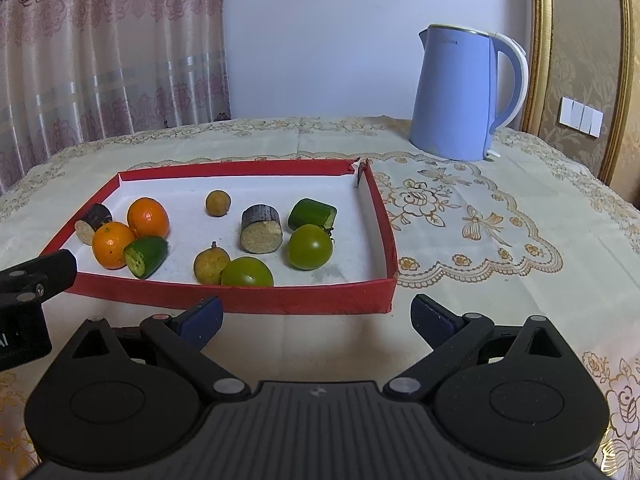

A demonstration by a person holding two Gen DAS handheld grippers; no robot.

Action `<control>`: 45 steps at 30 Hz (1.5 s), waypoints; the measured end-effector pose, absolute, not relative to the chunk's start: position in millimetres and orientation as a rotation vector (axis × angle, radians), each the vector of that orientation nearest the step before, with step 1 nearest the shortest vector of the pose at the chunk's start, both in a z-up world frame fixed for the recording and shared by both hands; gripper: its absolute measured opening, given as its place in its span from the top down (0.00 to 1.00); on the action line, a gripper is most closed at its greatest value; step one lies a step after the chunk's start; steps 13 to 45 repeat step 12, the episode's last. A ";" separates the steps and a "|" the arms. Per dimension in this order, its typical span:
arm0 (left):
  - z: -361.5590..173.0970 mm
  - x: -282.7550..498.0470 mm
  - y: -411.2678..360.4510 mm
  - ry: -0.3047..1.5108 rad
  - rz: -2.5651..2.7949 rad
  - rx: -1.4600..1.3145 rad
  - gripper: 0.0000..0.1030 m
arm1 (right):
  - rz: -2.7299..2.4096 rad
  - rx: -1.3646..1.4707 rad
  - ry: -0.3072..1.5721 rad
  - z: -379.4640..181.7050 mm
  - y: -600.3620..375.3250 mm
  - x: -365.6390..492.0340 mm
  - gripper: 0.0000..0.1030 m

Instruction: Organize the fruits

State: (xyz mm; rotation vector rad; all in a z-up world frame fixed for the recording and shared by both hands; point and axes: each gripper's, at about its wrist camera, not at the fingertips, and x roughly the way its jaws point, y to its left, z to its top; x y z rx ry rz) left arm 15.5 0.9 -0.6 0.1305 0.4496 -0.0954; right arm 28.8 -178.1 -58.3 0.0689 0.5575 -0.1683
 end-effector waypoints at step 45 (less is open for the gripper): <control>-0.2 9.3 -1.7 0.404 -0.097 0.153 0.00 | -0.170 0.055 0.542 -56.4 -173.9 26.5 0.02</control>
